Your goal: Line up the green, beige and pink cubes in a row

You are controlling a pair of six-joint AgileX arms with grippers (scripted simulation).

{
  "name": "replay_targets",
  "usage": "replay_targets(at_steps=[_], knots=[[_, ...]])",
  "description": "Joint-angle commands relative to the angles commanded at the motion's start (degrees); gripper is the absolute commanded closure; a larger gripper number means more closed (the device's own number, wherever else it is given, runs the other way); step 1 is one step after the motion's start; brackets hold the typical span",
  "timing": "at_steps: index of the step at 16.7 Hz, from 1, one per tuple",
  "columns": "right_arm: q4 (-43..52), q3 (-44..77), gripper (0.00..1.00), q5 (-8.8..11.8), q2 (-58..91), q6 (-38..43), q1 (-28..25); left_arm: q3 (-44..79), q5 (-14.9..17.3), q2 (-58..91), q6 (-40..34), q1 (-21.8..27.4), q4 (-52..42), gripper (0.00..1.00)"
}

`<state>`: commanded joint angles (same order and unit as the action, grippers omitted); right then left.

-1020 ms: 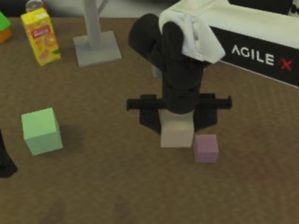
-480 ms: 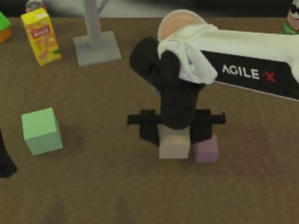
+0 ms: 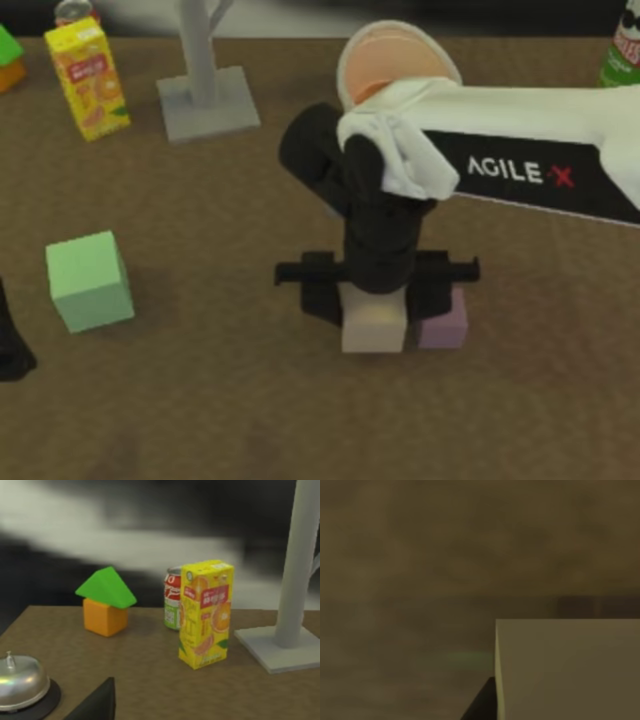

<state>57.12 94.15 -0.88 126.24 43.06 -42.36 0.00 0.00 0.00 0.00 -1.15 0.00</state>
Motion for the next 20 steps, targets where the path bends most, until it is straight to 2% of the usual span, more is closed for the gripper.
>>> replay_targets(at_steps=[12,20], knots=[[0.0,0.0,0.02,0.0,0.0,0.0,0.0,0.0,0.0,0.0,0.0,0.0,0.0,0.0],[0.0,0.0,0.0,0.0,0.0,0.0,0.0,0.0,0.0,0.0,0.0,0.0,0.0,0.0]])
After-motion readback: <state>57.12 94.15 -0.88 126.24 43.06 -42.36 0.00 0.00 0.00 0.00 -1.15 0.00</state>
